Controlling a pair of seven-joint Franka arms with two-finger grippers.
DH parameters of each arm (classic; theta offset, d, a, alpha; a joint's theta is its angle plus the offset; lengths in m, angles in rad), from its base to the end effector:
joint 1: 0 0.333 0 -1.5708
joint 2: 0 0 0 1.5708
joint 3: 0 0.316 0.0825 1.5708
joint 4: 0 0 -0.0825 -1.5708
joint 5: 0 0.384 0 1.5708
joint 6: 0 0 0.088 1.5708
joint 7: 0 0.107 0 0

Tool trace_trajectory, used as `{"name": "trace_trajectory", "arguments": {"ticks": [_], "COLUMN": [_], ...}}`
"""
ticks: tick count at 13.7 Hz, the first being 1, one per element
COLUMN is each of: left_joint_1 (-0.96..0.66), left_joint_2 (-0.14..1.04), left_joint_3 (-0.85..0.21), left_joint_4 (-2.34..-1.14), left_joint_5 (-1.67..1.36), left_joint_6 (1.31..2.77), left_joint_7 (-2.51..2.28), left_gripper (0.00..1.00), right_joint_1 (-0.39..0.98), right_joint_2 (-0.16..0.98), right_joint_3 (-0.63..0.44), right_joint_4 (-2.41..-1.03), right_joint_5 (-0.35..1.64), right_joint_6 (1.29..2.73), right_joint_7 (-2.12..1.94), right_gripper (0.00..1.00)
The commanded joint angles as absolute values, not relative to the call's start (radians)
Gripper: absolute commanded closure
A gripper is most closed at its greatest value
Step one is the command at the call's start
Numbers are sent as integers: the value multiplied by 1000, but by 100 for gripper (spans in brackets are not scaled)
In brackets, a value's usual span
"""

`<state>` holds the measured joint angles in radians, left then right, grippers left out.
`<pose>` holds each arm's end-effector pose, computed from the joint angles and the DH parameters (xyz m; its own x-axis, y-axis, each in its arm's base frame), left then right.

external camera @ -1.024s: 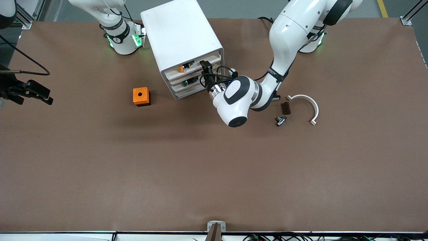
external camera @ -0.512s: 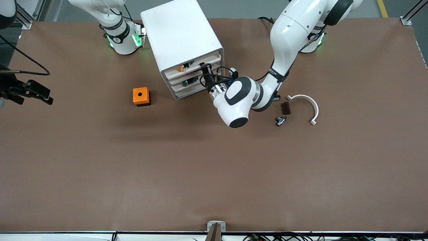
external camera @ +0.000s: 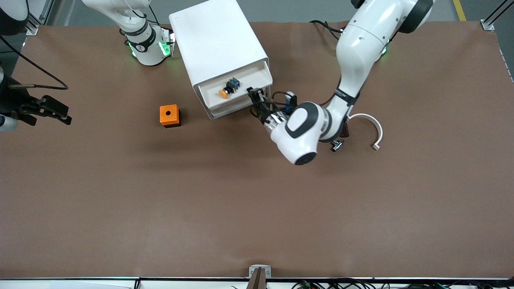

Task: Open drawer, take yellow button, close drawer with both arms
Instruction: 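Pull the drawer out with the left gripper while the right gripper approaches, then release the drawer with the left gripper while the right gripper reaches in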

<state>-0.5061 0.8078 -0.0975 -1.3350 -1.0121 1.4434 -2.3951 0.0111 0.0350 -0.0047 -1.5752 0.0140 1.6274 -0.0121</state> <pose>0.5158 -0.4573 0.2699 -0.5177 0.8517 -0.0813 0.3094 0.0978 -0.9459 0.5703 0.0051 0.6078 0.9997 0.0177 0.0174 0.0179 -0.9997 -0.0136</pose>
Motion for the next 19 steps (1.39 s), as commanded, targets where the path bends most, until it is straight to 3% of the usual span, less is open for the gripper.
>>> {"name": "trace_trajectory", "arguments": {"ticks": [1, 4, 5, 6, 7, 16, 19], "left_joint_1": [-492, -489, -489, -489, -488, -331, -327], "left_joint_2": [867, 865, 862, 858, 854, 810, 764], "left_joint_3": [-65, -55, -55, -55, -55, -58, -60], "left_joint_4": [-1253, -1250, -1250, -1252, -1252, -1243, -1236], "left_joint_5": [-1014, -1014, -1011, -1011, -1008, -835, -591], "left_joint_6": [1512, 1572, 1569, 1569, 1560, 1471, 1470], "left_joint_7": [-2359, -2350, -2342, -2339, -2341, -2212, -2091], "left_gripper": [97, 94, 85, 52, 1, 1, 1], "right_joint_1": [38, 99, 126, 146, 164, 251, 282], "right_joint_2": [28, 43, 52, 61, 67, 136, 147], "right_joint_3": [-3, -2, -2, -2, -2, -3, -2], "right_joint_4": [-1591, -1594, -1592, -1591, -1591, -1585, -1586], "right_joint_5": [6, 9, 11, 12, 14, 98, 100], "right_joint_6": [1617, 1621, 1627, 1631, 1632, 1670, 1684], "right_joint_7": [43, 223, 285, 331, 380, 662, 733], "right_gripper": [0, 0, 0, 0, 0, 0, 0]}}
